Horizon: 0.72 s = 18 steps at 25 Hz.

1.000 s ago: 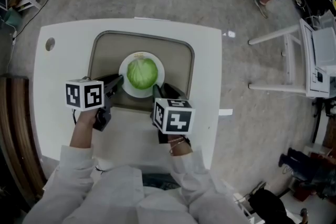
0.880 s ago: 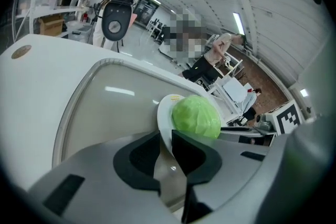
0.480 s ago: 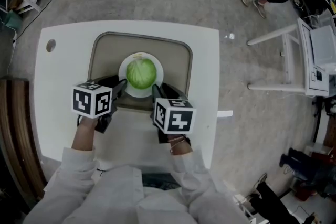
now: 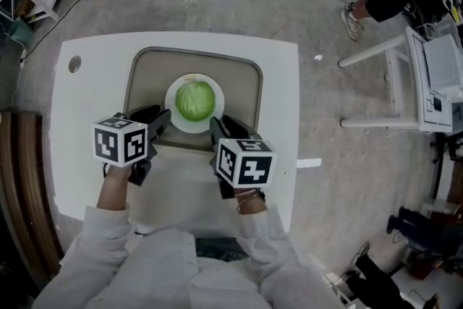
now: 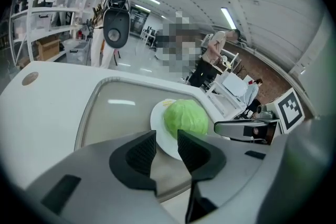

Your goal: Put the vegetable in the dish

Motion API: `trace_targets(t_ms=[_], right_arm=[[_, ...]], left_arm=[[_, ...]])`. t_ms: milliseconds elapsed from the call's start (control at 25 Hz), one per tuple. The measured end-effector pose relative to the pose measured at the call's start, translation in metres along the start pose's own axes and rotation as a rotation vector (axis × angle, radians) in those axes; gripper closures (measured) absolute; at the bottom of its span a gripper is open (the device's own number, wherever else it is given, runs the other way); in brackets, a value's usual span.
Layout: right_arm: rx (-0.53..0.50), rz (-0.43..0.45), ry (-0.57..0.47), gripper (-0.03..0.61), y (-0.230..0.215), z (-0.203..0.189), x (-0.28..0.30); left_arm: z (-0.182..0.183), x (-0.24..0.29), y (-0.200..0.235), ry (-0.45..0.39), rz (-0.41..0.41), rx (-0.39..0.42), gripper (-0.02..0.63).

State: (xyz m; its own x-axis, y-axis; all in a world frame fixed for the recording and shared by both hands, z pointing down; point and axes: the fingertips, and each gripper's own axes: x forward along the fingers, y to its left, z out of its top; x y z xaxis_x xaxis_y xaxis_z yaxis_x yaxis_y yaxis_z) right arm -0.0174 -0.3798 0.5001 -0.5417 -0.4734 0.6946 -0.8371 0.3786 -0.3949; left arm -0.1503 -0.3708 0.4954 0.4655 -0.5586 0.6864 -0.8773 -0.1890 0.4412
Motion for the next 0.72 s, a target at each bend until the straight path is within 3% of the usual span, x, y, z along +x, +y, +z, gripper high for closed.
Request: trace_targets(t_ms=[240, 520, 720], right_arm=[[-0.016, 0.087, -0.129, 0.519, 0.023, 0.024, -0.037], [-0.091, 0.201, -0.275, 0.543, 0.068, 0.042, -0.084], [-0.122, 0.339, -0.376, 0.554, 0.101, 0.052, -0.126]], left_arm=[[0.016, -0.032, -0.028, -0.114, -0.049, 0.001, 0.491], [0.03, -0.078, -0.061, -0.276, -0.154, 0.023, 0.551], [0.046, -0.121, -0.104, -0.413, -0.213, 0.174, 0.561]])
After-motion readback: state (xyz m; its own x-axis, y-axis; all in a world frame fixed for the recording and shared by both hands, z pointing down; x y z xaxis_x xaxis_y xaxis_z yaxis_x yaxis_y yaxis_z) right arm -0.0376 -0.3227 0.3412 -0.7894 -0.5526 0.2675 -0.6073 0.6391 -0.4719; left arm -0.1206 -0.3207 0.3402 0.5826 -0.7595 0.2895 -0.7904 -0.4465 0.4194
